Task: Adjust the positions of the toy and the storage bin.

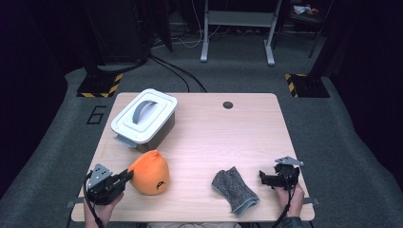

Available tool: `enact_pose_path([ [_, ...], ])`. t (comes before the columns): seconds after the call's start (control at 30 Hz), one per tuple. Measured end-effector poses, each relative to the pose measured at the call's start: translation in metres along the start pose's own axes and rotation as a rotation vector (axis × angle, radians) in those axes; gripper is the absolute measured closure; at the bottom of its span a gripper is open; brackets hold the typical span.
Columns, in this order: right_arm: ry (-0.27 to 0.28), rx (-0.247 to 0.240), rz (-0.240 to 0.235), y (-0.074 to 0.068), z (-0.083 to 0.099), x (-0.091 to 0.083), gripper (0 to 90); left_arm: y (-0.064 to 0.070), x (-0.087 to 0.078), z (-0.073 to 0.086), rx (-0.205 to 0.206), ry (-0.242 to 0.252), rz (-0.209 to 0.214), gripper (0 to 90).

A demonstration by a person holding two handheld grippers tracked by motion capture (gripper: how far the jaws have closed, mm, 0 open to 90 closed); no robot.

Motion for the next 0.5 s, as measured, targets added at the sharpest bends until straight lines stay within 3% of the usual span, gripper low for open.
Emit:
enact_pose_path([
  [0.33,0.000,0.000,0.000,0.000,0.000,0.000,0.0,-0.026,0.013,0.002,-0.063,-0.038,-0.054,75.5],
  [0.5,0.000,0.000,0.000,0.000,0.000,0.000,0.0,-0.037,0.021,-0.002,-0.054,-0.061,-0.055,72.2],
])
Point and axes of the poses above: each handheld gripper's, and its own axes: x roughly forward along the jaws, z roughly out of its underside, y roughly to its right, the point moved 1 cm from there along x, roughly forward along the jaws, and after that the axes turned 12 degrees about -y, right-handed, at the moved point
